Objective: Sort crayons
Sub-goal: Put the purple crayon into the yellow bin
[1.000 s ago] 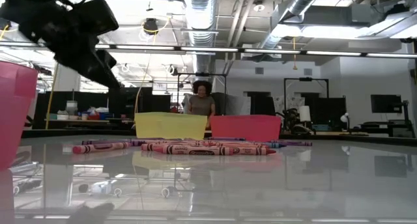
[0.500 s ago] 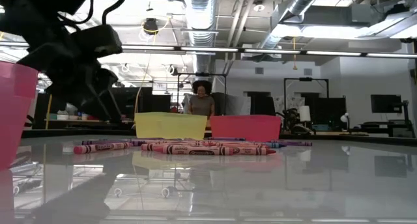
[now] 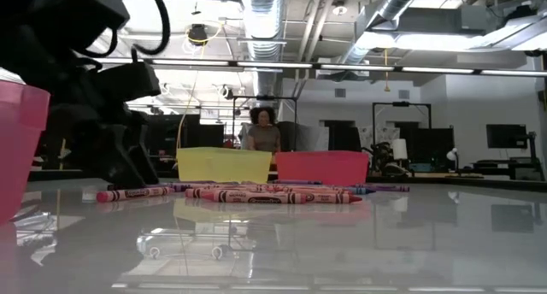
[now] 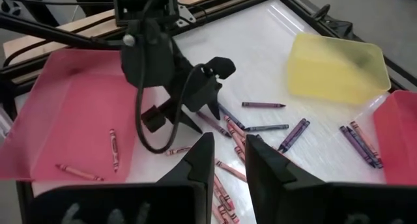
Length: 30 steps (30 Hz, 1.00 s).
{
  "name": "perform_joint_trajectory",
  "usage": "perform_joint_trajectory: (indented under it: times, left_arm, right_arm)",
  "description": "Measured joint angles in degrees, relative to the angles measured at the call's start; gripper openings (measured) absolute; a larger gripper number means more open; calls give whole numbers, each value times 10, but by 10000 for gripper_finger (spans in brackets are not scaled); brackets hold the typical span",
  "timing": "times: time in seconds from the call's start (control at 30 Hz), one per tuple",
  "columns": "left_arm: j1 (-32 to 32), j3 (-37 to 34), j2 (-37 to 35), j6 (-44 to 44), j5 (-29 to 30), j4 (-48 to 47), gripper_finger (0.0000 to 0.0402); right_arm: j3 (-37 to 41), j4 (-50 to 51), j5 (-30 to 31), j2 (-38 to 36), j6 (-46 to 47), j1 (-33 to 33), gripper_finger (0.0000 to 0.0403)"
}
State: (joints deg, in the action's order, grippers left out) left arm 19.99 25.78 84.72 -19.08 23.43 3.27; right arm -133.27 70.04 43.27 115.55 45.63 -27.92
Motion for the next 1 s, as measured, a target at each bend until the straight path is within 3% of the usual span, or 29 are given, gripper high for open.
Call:
perform_joint_trajectory:
  times: [0.13,0.43,0.7,1.0]
  left_arm:
    - [0,0,14,-19,-12,3,154]
    - [-1,0,15,-39,-32,-3,12]
    - [-2,-2,-21,-68,-46,-15,11]
    - [-20,-4,-165,-57,-41,-7,7]
  right_arm:
    - [0,0,0,0,0,0,82]
    - [0,0,1,0,0,-5,82]
    - [0,-2,45,0,18,-33,82]
    - [0,28,176,0,105,-76,82]
